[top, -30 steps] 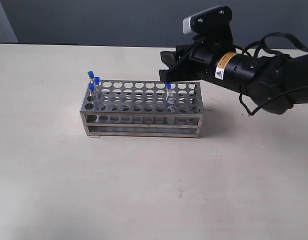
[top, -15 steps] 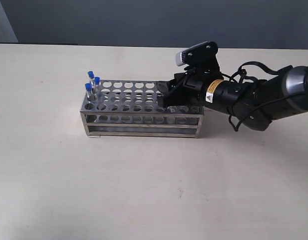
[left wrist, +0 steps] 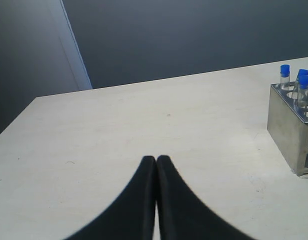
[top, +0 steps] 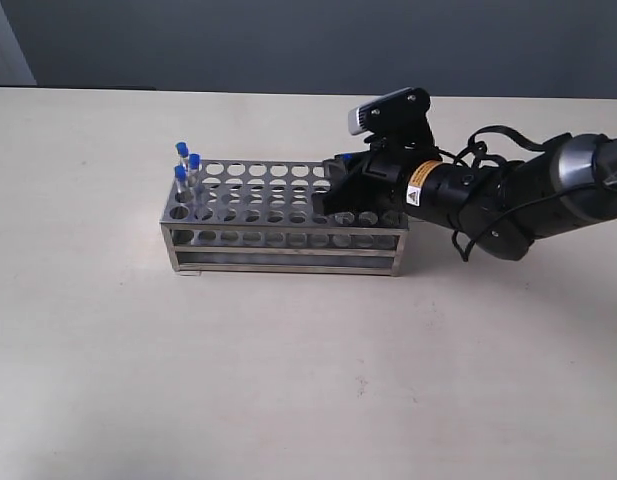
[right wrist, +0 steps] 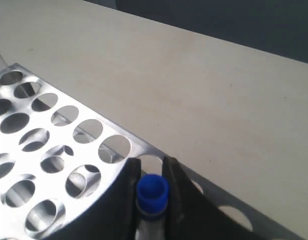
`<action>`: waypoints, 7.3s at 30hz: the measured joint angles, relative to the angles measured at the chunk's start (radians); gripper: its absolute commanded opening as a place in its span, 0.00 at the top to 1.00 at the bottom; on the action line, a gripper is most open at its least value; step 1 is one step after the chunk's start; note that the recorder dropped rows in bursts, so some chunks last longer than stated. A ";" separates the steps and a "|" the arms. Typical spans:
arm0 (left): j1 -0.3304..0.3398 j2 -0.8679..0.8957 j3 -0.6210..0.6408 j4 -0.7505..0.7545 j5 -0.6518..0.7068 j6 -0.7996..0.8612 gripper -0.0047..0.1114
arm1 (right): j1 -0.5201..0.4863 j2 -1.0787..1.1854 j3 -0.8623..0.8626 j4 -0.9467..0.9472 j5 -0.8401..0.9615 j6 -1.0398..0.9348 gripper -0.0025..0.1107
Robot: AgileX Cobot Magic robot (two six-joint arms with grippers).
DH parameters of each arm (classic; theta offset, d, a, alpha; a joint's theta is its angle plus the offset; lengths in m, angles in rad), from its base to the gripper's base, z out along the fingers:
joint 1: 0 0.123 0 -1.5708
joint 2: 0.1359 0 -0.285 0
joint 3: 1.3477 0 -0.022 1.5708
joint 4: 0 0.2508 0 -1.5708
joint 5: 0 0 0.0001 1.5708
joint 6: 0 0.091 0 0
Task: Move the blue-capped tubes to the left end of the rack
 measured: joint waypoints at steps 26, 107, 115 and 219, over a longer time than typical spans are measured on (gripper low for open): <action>0.000 0.000 0.000 0.000 0.000 0.000 0.96 | 0.288 -0.111 -0.259 -0.124 0.108 0.055 0.98; 0.000 0.000 0.000 0.000 0.000 0.000 0.96 | 0.213 -1.408 0.342 -0.452 1.184 0.104 0.98; 0.000 0.000 0.000 0.002 0.000 0.000 0.96 | -0.297 -1.754 0.342 -0.137 1.075 0.187 0.98; 0.000 0.000 0.000 0.002 0.000 0.000 0.96 | -0.500 -1.980 0.885 0.412 1.001 -0.269 0.98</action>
